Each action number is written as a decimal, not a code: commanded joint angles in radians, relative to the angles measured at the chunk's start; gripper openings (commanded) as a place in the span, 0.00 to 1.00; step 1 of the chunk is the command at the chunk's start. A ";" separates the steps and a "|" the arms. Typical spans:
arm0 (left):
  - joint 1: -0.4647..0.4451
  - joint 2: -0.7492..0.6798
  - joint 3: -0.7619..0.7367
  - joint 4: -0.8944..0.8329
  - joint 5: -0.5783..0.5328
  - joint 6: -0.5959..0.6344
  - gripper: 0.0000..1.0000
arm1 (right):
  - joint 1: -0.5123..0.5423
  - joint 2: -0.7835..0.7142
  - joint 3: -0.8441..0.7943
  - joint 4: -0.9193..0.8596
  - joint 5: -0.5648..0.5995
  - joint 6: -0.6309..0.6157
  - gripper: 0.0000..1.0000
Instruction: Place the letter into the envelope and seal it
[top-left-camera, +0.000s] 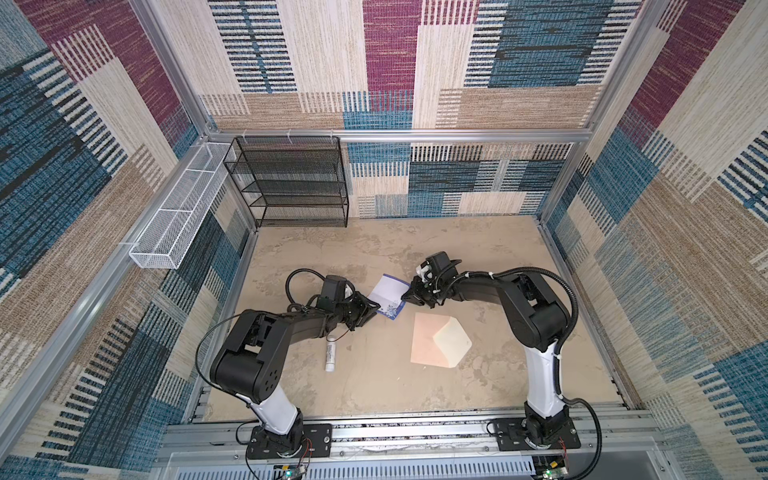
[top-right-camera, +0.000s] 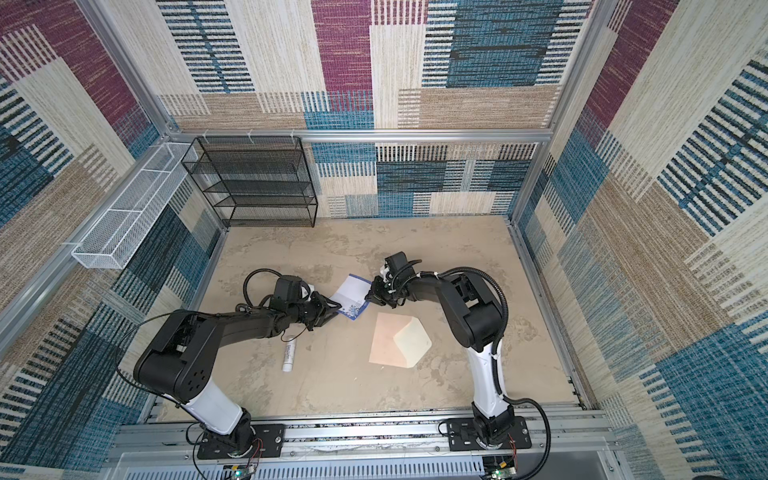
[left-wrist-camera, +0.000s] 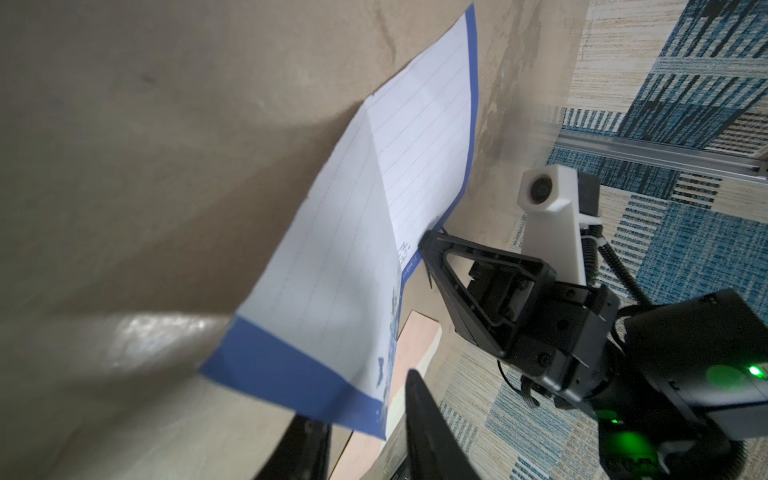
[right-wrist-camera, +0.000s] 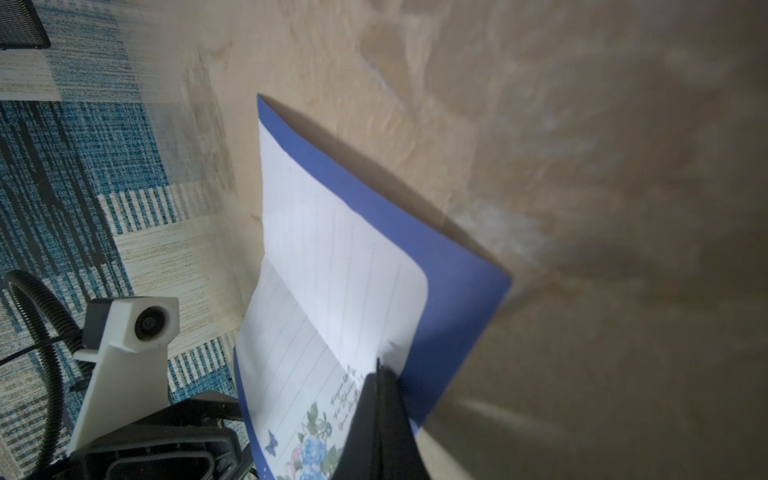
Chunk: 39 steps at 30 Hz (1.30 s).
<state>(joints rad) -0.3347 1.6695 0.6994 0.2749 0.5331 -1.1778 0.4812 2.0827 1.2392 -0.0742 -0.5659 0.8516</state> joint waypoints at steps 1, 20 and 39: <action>0.000 -0.003 0.010 0.011 -0.007 0.018 0.23 | -0.001 -0.004 0.003 -0.024 0.012 -0.006 0.00; 0.008 -0.026 0.049 -0.026 0.010 0.026 0.00 | -0.003 -0.171 0.016 0.052 -0.028 0.059 0.25; 0.016 -0.185 0.296 -0.170 -0.004 -0.029 0.00 | -0.026 -0.512 -0.313 0.491 0.041 0.500 0.66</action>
<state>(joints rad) -0.3187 1.4971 0.9699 0.1268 0.5488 -1.1790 0.4568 1.5929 0.9565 0.2729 -0.5545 1.2301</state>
